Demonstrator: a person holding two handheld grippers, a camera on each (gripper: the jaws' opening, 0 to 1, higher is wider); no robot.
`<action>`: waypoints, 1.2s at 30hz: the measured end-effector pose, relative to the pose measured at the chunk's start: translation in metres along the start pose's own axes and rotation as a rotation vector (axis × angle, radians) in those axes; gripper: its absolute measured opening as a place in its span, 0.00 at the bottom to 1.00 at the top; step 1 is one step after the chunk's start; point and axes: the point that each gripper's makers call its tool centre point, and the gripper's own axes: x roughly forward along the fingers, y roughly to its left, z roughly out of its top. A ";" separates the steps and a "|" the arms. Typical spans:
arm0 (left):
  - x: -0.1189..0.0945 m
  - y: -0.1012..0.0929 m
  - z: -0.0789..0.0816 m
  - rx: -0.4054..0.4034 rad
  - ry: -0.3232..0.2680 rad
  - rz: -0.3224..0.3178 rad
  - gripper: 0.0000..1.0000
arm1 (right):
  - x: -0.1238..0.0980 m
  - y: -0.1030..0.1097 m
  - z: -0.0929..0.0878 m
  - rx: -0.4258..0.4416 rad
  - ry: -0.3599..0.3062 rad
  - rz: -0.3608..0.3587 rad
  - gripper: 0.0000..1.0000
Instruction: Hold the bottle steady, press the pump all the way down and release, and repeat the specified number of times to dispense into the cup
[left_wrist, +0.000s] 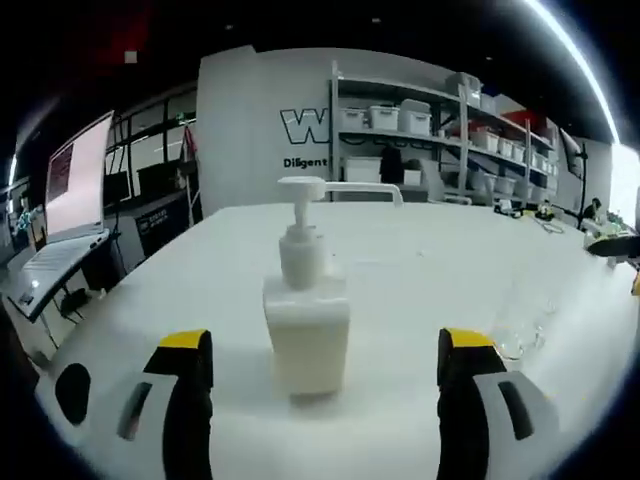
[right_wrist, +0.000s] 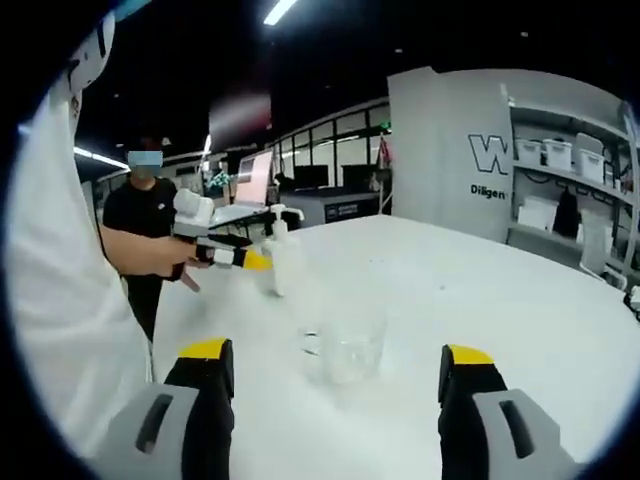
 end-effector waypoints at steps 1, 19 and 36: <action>0.000 0.000 0.000 -0.004 0.002 0.001 0.92 | 0.000 -0.003 0.000 -0.021 0.003 -0.010 0.83; -0.079 0.021 0.013 -0.005 -0.024 -0.010 0.99 | -0.013 0.011 0.004 -0.038 -0.022 -0.015 0.85; -0.094 0.007 0.031 0.014 -0.093 -0.129 1.00 | -0.011 0.022 0.011 -0.008 -0.088 -0.034 1.00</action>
